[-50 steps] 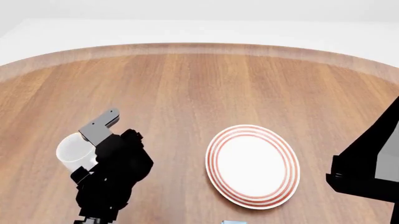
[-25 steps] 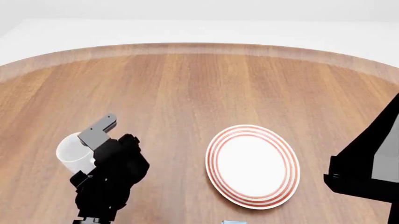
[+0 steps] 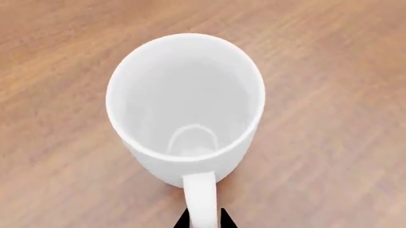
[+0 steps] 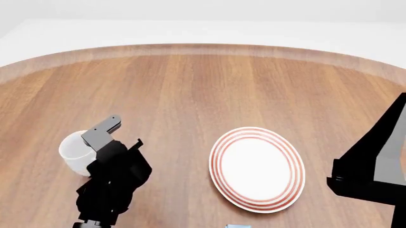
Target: Pick up the white mug and put it on the plate, and put the chocolate pudding to the right of the plate.
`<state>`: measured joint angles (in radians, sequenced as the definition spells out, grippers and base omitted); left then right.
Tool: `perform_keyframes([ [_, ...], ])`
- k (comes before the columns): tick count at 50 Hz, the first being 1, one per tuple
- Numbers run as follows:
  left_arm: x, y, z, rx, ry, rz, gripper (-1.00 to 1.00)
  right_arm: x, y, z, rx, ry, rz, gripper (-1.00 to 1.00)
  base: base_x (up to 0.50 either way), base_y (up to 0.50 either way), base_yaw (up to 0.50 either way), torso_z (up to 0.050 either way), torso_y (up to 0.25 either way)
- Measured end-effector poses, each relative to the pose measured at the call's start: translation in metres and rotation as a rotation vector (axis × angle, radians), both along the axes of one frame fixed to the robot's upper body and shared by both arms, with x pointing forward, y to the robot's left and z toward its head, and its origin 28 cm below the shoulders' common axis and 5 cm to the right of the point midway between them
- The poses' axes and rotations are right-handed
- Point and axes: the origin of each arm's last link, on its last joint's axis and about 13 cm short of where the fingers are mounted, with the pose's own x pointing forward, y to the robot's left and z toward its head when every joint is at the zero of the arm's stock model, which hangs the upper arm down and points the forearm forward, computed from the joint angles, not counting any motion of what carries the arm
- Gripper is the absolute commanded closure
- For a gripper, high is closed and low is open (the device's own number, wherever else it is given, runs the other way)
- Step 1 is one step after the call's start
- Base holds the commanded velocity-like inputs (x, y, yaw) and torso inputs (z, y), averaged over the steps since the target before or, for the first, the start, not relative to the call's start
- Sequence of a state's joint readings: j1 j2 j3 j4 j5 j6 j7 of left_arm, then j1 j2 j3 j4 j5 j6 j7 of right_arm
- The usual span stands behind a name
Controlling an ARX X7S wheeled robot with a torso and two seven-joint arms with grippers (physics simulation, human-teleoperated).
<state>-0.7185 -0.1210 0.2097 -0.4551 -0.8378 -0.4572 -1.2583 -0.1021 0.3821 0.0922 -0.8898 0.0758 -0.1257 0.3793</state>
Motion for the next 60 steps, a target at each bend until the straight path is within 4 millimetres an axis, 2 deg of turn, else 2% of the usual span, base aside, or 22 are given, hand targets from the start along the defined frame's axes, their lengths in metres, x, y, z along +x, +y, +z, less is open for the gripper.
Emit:
perform_keyframes([
  [8,-0.001,0.002,0.0,0.018,-0.005,-0.016,1.0,0.0,0.0,0.0,0.0,0.004,0.002,-1.0,0.0,0.0,0.0,0.0,0.0],
  [13,-0.001,0.002,0.008,0.046,-0.052,-0.101,1.0,0.0,0.0,-0.001,0.0,0.006,0.003,-1.0,0.0,0.0,0.0,0.0,0.0],
  [21,-0.009,-0.011,0.054,0.207,-0.258,-0.475,1.0,-0.001,0.0,0.0,0.0,0.005,0.002,-1.0,0.0,0.0,0.0,0.0,0.0],
  [26,-0.023,-0.025,0.083,0.328,-0.369,-0.739,1.0,-0.001,0.0,0.0,0.0,0.003,0.001,-1.0,0.0,0.0,0.0,0.0,0.0],
  [32,-0.04,-0.036,0.106,0.429,-0.453,-0.972,1.0,-0.001,0.0,0.001,-0.001,0.001,0.001,-1.0,0.0,0.0,0.0,0.0,0.0],
  [40,-0.058,-0.046,0.123,0.484,-0.518,-1.254,1.0,-0.002,0.001,0.001,-0.001,-0.001,0.001,-1.0,0.0,0.0,0.0,0.0,0.0],
  [46,-0.063,-0.051,0.132,0.483,-0.537,-1.442,1.0,-0.002,0.001,0.001,-0.002,-0.002,0.003,-1.0,0.0,0.0,0.0,0.0,0.0],
  [60,-0.047,-0.058,0.161,0.429,-0.457,-1.72,1.0,-0.002,0.0,0.002,-0.001,-0.004,0.003,-1.0,0.0,0.0,0.0,0.0,0.0],
])
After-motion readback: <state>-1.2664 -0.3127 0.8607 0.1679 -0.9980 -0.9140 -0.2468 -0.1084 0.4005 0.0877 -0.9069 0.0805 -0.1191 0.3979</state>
